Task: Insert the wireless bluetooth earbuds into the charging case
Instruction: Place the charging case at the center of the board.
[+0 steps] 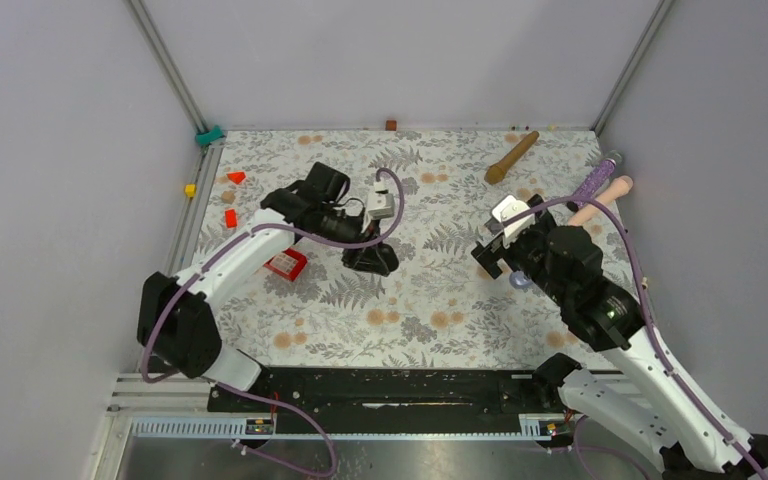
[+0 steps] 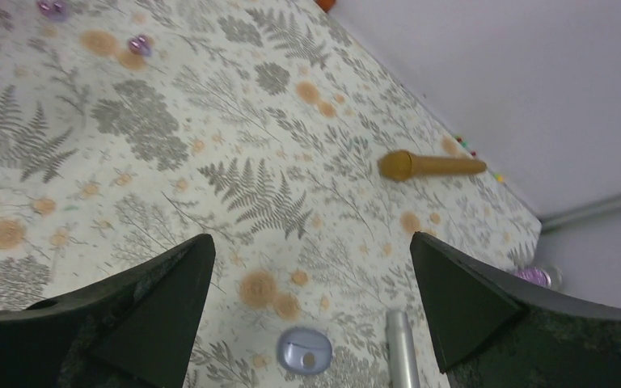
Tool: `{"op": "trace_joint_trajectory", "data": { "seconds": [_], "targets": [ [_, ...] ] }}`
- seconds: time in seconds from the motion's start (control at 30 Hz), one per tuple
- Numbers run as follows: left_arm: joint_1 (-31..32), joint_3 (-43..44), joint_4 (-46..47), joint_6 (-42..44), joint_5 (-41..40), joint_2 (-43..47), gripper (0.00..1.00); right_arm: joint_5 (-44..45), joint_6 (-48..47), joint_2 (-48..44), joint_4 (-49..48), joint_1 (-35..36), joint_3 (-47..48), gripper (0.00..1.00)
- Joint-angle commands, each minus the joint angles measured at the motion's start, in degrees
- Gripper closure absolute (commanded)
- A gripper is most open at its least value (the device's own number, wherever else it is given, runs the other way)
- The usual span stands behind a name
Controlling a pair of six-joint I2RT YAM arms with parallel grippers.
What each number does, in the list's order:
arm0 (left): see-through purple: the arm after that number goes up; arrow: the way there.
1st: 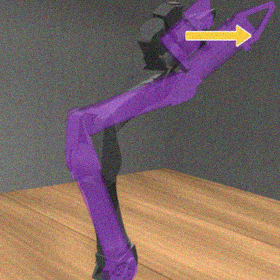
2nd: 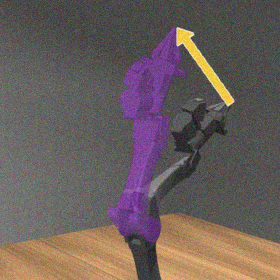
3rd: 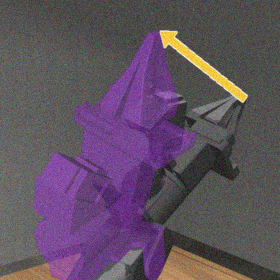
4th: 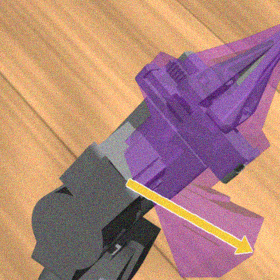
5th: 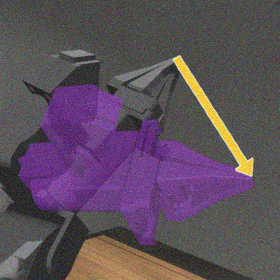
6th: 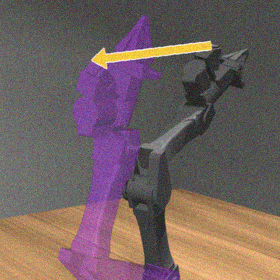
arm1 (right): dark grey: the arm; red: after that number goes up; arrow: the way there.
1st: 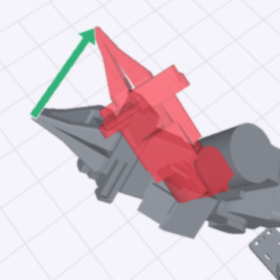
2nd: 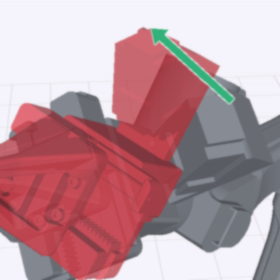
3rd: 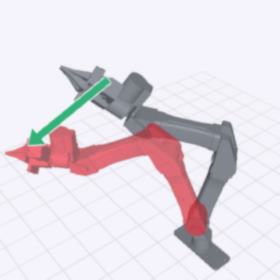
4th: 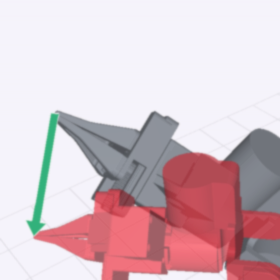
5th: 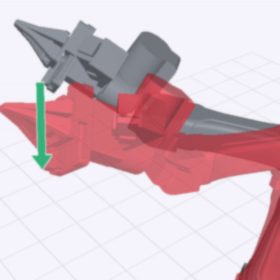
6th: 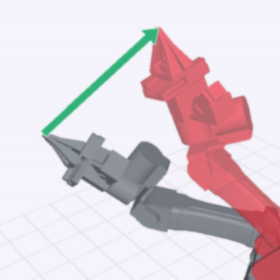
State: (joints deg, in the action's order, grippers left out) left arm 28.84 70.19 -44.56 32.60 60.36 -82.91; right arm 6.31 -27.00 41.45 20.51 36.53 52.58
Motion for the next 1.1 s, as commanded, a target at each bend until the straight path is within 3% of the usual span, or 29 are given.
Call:
{"op": "trace_joint_trajectory", "data": {
  "seconds": [0.0, 0.13, 0.33, 0.73, 1.07],
  "targets": [
    [2.99, 5.73, 8.70, -9.29, -8.30, -4.91, 1.00, 5.15, 0.07, -4.61, -3.41, -3.49, -3.79, 0.01],
    [3.13, 9.64, 15.84, -19.11, -10.78, -10.28, 1.00, 4.84, 2.00, -5.65, -5.37, -7.05, -5.82, 0.01],
    [0.08, 13.44, 20.43, -26.74, -15.13, -16.87, 1.00, 6.33, 2.40, -5.48, -9.13, -9.22, -9.30, 0.00],
    [-21.62, 23.24, 22.85, -48.35, -17.74, -33.15, 1.00, 5.15, 2.98, -7.29, -11.53, -11.03, -12.02, 0.01],
    [-25.32, 22.17, 19.59, -51.99, -23.49, -36.82, 0.97, 4.29, 3.19, -7.65, -12.13, -11.46, -12.67, 0.00]
  ]
}}
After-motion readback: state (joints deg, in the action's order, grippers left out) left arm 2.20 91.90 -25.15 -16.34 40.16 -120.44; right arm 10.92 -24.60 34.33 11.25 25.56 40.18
